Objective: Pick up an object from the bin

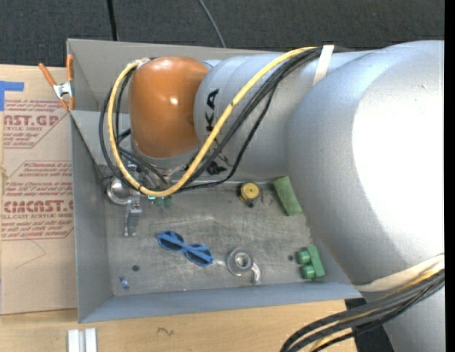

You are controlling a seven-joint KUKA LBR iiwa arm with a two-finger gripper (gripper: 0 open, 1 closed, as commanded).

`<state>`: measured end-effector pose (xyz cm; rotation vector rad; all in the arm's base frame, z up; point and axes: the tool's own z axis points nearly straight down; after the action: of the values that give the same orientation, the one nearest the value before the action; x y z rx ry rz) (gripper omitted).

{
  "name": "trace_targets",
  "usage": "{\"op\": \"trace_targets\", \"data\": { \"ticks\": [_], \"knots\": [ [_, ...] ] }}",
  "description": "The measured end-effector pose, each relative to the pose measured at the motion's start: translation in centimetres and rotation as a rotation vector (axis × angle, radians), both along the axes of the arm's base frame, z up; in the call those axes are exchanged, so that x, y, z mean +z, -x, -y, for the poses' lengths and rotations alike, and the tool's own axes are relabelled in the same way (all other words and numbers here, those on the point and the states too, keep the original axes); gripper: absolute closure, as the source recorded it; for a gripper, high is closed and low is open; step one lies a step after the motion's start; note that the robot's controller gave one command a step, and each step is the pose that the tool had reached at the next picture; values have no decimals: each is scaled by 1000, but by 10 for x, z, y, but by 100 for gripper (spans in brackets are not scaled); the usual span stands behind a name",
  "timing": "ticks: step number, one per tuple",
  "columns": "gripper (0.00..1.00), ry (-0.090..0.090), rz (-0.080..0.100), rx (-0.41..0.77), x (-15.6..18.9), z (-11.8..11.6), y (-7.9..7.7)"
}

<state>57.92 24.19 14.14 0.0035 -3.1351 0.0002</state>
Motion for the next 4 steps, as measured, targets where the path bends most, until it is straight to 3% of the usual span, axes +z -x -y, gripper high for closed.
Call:
{"op": "trace_targets", "data": {
  "ticks": [1, 2, 3, 4],
  "knots": [
    [0, 5, -1, 58, -65, 84, 28],
    [100, -1, 7, 63, -61, 78, 27],
    [100, 0, 11, 305, -68, 38, 3],
    [0, -4, 14, 305, -69, 36, 4]
  ]
}}
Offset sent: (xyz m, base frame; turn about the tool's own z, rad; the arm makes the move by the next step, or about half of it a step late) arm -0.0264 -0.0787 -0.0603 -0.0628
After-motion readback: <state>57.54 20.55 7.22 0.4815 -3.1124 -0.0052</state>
